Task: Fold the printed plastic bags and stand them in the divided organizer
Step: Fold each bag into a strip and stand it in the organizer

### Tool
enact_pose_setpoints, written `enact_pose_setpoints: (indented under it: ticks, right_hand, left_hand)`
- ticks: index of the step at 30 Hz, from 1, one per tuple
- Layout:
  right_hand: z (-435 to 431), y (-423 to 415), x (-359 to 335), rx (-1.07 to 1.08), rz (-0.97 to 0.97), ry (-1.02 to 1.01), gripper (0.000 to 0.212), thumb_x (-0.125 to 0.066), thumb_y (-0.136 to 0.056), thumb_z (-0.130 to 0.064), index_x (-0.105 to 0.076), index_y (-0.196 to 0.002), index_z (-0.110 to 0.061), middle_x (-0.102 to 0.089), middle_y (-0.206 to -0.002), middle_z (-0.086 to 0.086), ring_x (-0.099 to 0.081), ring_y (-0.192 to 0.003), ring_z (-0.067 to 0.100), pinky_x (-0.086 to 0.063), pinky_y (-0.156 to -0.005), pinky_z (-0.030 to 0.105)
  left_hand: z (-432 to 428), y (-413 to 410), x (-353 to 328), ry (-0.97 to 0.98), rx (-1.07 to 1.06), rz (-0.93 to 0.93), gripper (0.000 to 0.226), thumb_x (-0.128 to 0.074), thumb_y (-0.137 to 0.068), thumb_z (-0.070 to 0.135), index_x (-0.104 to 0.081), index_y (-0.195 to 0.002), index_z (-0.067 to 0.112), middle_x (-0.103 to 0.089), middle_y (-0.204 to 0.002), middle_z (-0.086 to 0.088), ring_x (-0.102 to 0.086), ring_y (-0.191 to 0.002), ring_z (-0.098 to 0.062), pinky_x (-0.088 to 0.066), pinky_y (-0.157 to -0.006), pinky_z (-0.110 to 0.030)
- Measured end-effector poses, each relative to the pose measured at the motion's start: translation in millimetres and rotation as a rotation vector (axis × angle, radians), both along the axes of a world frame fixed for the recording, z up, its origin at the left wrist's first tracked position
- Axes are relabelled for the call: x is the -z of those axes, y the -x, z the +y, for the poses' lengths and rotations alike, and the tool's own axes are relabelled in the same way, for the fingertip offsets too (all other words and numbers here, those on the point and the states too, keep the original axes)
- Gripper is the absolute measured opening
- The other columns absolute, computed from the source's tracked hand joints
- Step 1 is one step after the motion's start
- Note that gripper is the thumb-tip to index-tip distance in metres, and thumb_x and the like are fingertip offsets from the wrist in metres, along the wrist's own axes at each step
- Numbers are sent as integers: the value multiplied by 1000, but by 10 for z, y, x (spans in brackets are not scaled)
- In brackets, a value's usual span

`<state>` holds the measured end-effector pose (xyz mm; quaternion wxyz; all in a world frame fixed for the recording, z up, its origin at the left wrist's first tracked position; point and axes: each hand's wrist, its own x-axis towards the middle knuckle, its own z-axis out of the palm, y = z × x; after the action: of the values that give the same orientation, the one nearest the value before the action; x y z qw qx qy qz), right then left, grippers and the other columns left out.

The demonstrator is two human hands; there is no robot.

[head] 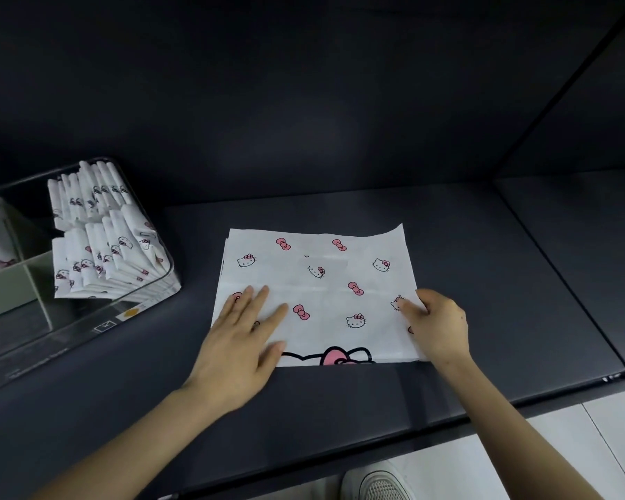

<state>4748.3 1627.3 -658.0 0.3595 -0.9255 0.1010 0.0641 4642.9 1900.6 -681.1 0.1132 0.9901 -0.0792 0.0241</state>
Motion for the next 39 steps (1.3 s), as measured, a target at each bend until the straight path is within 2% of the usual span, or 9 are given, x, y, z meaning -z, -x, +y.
enact_pose_setpoints:
  ticks: [6, 9, 13, 20, 26, 32, 35, 37, 39]
  right_hand:
    - [-43, -9, 23, -3, 33, 19, 36, -63, -85, -32, -59, -78, 2, -58, -67, 19, -55, -63, 38, -33, -56, 30]
    - [-17, 10, 6, -3, 49, 47, 41, -64, -84, -35, -53, -74, 4, -49, -60, 10, -43, -58, 23, -29, -55, 30]
    - [14, 17, -10, -3, 48, 85, 42, -64, -84, -37, -54, -74, 2, -48, -63, 8, -37, -58, 21, -28, -54, 30]
    - [24, 20, -37, -6, 43, 98, 43, -64, -84, -37, -52, -74, 3, -48, -63, 9, -37, -57, 22, -28, -54, 30]
    - [41, 31, -87, -27, 62, 83, 32, -62, -86, -31, -54, -67, -7, -60, -68, 11, -47, -60, 23, -33, -54, 30]
    - [43, 74, -129, -4, 70, 93, 29, -59, -87, -22, -43, -65, -13, -48, -61, -2, -42, -57, 20, -29, -50, 28]
    - [120, 185, -189, -34, -87, 294, 9, -59, -86, -14, -52, -88, -11, -55, -76, 1, -52, -73, 29, -31, -56, 30]
    - [194, 352, -169, -158, -385, 633, 35, -64, -81, -21, -56, -112, -8, -61, -100, 12, -56, -87, 36, -38, -69, 37]
    - [369, 573, -90, -335, -499, 675, 54, -58, -83, -39, -54, -129, -13, -57, -126, 18, -54, -111, 38, -35, -94, 50]
  left_hand:
    - [-4, 121, 10, 0, 6, -38, 54, -39, -92, 44, -54, -135, 16, -42, -146, -16, -37, -137, -34, -21, -114, -42]
    - [-15, 107, -68, 9, -23, -132, 47, -44, -89, 42, -69, -115, 12, -63, -120, -14, -60, -109, -34, -35, -98, -41]
    - [-58, -53, -206, 19, -130, -233, 39, -40, -91, 34, -71, -100, 11, -64, -90, -6, -61, -77, -30, -33, -80, -36]
    - [-211, -21, 27, -68, -36, 2, 52, -27, -97, 42, -53, -136, 19, -44, -147, -13, -38, -136, -37, -13, -110, -51]
    - [-148, 92, 96, -88, -18, 40, 60, -24, -96, 56, -37, -147, 28, -25, -157, -4, -18, -146, -26, -8, -112, -58]
    - [-151, 72, 119, -134, -4, 80, 73, -14, -90, 74, -31, -148, 33, -20, -159, -2, -15, -147, -26, -7, -111, -60]
    - [-162, 61, 92, -127, -10, 105, 80, -10, -85, 80, -31, -148, 35, -20, -158, -2, -14, -147, -26, -5, -112, -60]
    - [-169, 61, 83, -121, -19, 121, 83, -8, -82, 83, -28, -148, 37, -18, -159, -1, -11, -148, -25, -3, -113, -60]
    - [-172, 61, 84, -117, -30, 125, 85, -8, -79, 85, -25, -148, 38, -15, -160, 0, -6, -148, -23, -2, -114, -60]
